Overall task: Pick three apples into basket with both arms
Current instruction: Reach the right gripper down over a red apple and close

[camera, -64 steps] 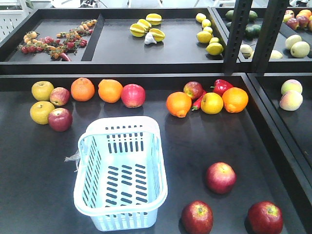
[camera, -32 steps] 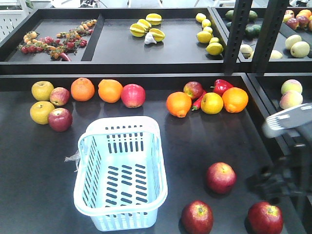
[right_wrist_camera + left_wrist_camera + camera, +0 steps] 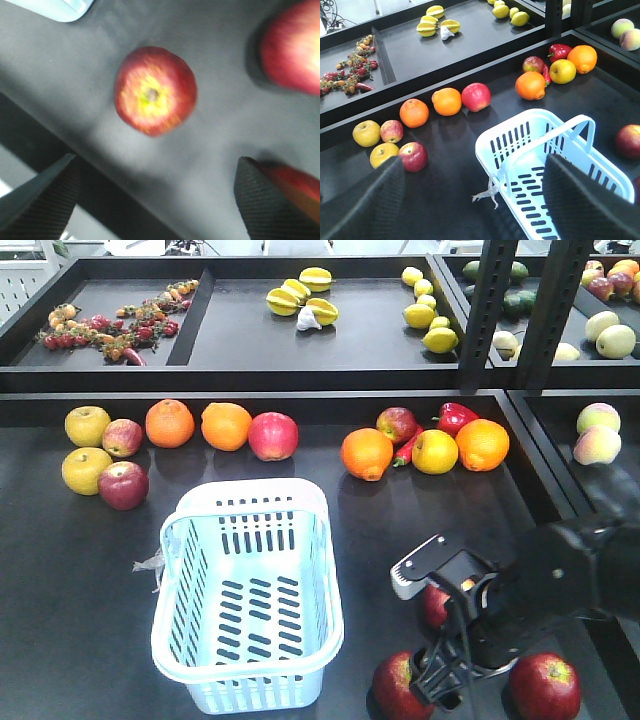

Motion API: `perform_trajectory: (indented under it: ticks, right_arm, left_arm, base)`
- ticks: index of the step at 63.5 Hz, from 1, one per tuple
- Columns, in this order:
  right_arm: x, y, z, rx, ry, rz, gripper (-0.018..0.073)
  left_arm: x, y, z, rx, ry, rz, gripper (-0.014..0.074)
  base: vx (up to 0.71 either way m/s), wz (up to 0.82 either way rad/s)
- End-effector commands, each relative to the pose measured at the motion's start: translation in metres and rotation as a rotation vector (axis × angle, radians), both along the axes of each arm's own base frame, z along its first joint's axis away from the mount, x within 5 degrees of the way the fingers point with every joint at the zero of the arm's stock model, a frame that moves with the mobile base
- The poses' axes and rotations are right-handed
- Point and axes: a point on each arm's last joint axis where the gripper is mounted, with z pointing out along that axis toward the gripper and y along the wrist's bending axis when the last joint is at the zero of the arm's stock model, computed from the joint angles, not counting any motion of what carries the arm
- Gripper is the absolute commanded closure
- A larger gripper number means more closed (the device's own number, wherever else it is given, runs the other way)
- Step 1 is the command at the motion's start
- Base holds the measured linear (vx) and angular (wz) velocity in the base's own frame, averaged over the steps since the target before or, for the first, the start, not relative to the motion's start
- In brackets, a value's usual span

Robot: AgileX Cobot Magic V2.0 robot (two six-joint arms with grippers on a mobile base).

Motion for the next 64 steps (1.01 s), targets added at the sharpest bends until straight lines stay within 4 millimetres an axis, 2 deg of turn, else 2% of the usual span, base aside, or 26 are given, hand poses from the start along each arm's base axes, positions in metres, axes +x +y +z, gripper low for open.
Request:
perform_trajectory:
  ticks: [1,12,39,53,64]
  right_arm:
    - [0.009,0.009,0.007,0.032,-0.083,0.015,-0.0036]
    - [0.013,0.020,-0.009,0.028,-0.090,0.037,-0.0036]
    - [0.029,0.026,-0.057,-0.007,-0.073,0.022,-0.0036]
    - [0.030,0.026,-0.078,-0.030,-0.040,0.022,-0.0035]
    - [0.030,0.026,-0.081,-0.036,-0.026,0.023,0.0043]
  left_arm:
    - [-0.001,0.000,0.014,-0.038,-0.084,0.003,0.0056]
    - [-0.001,0.000,0.014,-0.038,-0.084,0.003,0.0056]
    - [-0.001,0.000,0.014,-0.038,-0.084,0.003,0.0056]
    - [-0.001,0.000,0.014,-0.038,-0.084,0.003,0.0056]
    - [-0.001,0.000,0.014,-0.038,-0.084,0.003,0.0056]
  base:
    - [0.00,0.00]
    - [0.00,0.00]
    - [0.00,0.00]
    - [0.00,0.00]
    - [0.00,0.00]
